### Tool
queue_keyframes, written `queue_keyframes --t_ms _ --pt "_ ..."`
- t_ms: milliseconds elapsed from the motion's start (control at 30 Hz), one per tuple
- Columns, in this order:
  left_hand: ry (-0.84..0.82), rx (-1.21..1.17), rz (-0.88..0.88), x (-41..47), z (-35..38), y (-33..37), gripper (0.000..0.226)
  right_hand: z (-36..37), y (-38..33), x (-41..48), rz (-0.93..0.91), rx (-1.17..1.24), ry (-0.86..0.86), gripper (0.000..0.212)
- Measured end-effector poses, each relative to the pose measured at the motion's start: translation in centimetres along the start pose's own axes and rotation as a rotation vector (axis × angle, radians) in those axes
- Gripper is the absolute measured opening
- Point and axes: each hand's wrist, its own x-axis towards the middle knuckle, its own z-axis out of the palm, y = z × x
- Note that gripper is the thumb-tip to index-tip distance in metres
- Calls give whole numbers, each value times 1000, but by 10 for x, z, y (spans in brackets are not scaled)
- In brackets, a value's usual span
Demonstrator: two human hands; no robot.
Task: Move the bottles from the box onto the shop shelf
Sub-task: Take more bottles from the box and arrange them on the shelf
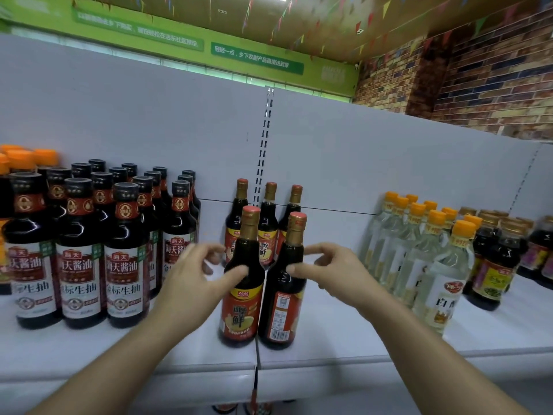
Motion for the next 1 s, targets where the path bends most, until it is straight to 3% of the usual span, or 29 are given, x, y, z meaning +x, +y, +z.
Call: queue_keyframes --t_ms 200,333,467,767,1000 --pt "-258 -60 -217 -30 19 -44 99 20 52 -8 39 27 -224 88" --pt "-284 -72 -223 -33 31 -45 83 41 70 -10 -8 80 -274 71" --pt "-271 -37 -200 -32 37 -45 72 53 80 -10 -12 172 -203 58" --pt "-213 98 -206 -35 45 -49 73 77 88 -13 29 143 -20 74" --pt "-194 73 -214 -31 48 -53 72 96 77 -13 48 123 126 77"
